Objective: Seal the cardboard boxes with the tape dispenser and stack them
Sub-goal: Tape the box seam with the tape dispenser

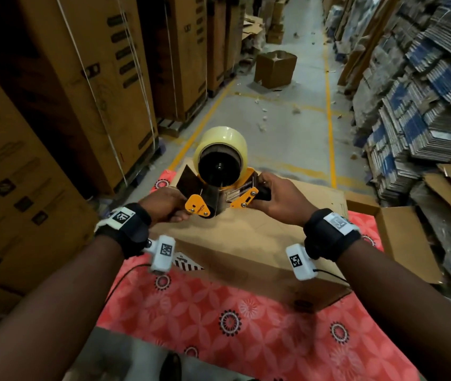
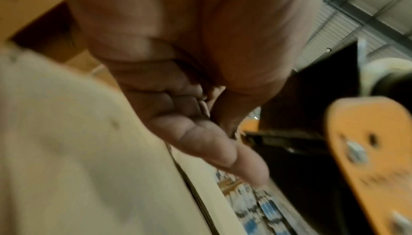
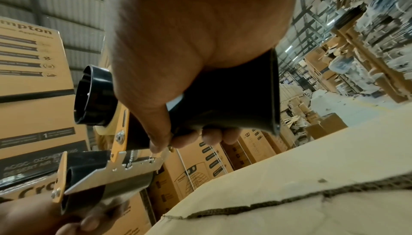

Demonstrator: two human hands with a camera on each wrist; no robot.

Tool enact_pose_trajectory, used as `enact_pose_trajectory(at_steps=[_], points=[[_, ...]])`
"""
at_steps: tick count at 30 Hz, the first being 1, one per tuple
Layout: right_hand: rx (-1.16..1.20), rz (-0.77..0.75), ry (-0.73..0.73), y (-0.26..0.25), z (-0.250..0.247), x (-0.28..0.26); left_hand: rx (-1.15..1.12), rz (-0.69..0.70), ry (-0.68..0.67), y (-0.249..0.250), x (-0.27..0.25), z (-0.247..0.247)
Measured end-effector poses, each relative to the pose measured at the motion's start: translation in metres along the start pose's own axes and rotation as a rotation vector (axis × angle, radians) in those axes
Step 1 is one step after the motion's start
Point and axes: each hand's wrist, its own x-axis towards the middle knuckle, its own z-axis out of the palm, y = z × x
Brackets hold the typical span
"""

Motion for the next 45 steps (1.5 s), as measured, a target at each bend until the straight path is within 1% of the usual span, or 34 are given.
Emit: enact_pose_trajectory(at_steps=[5, 8, 10, 13, 19, 23, 28, 31, 36, 38, 40, 42, 43, 45], points=[[-0.146, 0.016, 0.003, -0.006, 0.013, 0.028, 0.09, 0.002, 0.007, 0.01, 0.022, -0.042], [-0.245, 0.042, 0.023, -0.002, 0.017, 0.039, 0.108, -0.014, 0.043, -0.002, 0.045, -0.073], [-0.285, 0.073, -0.001, 0.001, 0.021, 0.045, 0.137, -0.035, 0.072, -0.011, 0.058, -0.088], [-0.311, 0.108, -0.022, 0.001, 0.029, 0.052, 0.176, -0.028, 0.075, -0.015, 0.074, -0.094], [-0.291, 0.133, 0.001, -0.001, 0.041, 0.069, 0.223, -0.022, 0.094, -0.017, 0.097, -0.108], [-0.321, 0.157, -0.037, 0.002, 0.048, 0.074, 0.276, -0.043, 0.052, -0.023, 0.115, -0.111], [-0.305, 0.176, -0.042, 0.008, 0.051, 0.077, 0.362, -0.039, 0.001, -0.026, 0.126, -0.11], [-0.293, 0.179, -0.046, 0.014, 0.055, 0.078, 0.384, -0.075, -0.071, -0.034, 0.133, -0.104], [-0.291, 0.191, -0.065, 0.021, 0.062, 0.077, 0.423, -0.199, -0.204, -0.057, 0.137, -0.085], [-0.264, 0.192, -0.069, 0.024, 0.064, 0.077, 0.403, -0.233, -0.293, -0.073, 0.144, -0.086], [-0.251, 0.196, -0.074, 0.026, 0.065, 0.078, 0.497, -0.214, -0.309, -0.085, 0.153, -0.091], [-0.242, 0.206, -0.081, 0.026, 0.065, 0.079, 0.606, -0.179, -0.254, -0.075, 0.146, -0.091], [-0.235, 0.211, -0.084, 0.027, 0.065, 0.079, 0.683, -0.109, -0.219, -0.068, 0.143, -0.092], [-0.221, 0.216, -0.097, 0.029, 0.065, 0.079, 0.71, 0.048, -0.132, -0.051, 0.139, -0.097]])
